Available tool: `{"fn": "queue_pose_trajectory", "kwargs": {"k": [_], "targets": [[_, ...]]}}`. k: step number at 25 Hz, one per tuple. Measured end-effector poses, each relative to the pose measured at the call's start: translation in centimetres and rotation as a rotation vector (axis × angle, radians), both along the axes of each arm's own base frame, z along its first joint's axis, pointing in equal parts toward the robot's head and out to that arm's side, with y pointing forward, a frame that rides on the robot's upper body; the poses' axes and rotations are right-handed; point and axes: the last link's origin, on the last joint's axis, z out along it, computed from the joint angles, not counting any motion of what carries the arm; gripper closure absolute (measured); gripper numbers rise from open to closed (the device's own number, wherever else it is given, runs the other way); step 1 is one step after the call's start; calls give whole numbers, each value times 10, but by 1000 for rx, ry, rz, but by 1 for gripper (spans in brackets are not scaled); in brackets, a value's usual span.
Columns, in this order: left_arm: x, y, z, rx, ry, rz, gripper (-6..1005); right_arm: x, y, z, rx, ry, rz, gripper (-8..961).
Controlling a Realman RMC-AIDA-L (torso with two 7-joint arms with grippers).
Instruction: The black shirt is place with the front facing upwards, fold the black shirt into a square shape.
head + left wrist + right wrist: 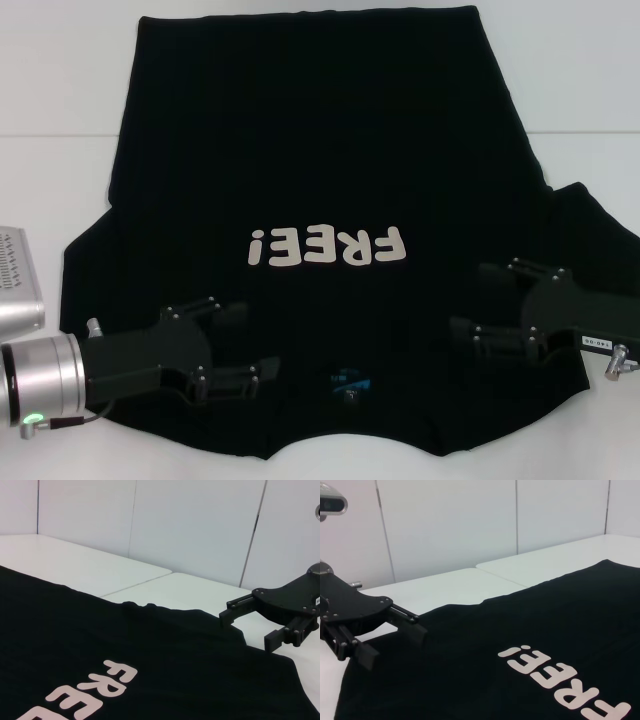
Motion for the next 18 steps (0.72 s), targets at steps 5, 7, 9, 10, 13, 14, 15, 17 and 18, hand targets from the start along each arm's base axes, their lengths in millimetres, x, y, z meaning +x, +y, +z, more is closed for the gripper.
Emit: {"fn": "queue_pose_trajectory", "kwargs": {"k": [5,7,9,10,13,14,15,17,18], "targets": [[0,0,0,0,-1,0,122,0,0,0,0,1,1,37],[0,0,0,0,-1,0,122,0,0,0,0,1,1,37],[0,0,0,0,-2,1,122,0,0,0,0,1,1,37],[0,0,0,1,-2,1,122,-1,0,0,0,1,1,38],[0,0,0,-1,-7,2,123,-1,0,0,1,2,2,38],[1,-1,1,-5,-17,9,123,-1,0,0,0,3,1,38],[2,-1,1,-11,-28,18,123,-1,0,0,-1,4,1,38],[4,1,7,-46,-78,89,124,-1,0,-1,-3,6,-1,38],[5,4,11,-69,-106,137,124,-1,0,-1,-3,7,-1,38]]}}
